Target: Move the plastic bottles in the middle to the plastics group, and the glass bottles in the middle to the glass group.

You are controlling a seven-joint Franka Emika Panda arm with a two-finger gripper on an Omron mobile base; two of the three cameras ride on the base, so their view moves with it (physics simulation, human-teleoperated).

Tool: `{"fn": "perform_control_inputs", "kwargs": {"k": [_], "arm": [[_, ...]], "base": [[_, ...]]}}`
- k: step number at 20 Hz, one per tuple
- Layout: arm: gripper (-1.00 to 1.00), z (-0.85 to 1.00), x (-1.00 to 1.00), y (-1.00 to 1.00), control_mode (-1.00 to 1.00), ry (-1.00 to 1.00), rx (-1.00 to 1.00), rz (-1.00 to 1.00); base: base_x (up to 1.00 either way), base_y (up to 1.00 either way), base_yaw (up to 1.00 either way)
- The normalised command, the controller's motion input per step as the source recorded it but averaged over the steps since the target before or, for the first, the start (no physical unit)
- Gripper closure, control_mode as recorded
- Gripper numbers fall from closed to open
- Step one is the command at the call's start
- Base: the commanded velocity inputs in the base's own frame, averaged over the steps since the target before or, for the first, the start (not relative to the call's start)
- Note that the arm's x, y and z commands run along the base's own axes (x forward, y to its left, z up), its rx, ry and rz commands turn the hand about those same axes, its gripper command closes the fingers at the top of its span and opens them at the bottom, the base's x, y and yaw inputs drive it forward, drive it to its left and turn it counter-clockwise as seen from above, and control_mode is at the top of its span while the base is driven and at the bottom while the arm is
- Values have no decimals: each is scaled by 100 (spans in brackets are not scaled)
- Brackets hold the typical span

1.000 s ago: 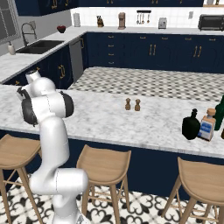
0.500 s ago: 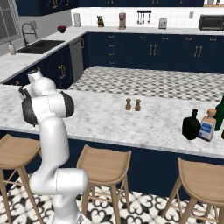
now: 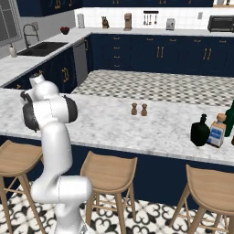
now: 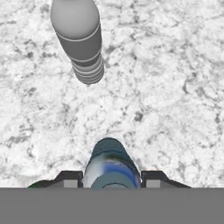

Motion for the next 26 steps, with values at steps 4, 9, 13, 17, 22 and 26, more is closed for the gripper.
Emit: {"fn": "perform_control_inputs", "kwargs": {"k": [4, 9, 13, 17, 22, 26], "arm": [[-100, -15, 16, -27, -100, -5, 0, 7], [-100, 15, 14, -5, -100, -5, 6, 8], [-100, 52, 4, 1, -100, -6, 10, 8], [-100, 54, 6, -5, -100, -8, 6, 8], [-100, 21, -18, -70, -100, -7, 0, 6], [-100, 6, -45, -100, -100, -14, 0, 8]], "base": [[0, 0, 0], [0, 0, 0], [0, 0, 0], [0, 0, 0], [0, 0, 0], [0, 0, 0]]}}
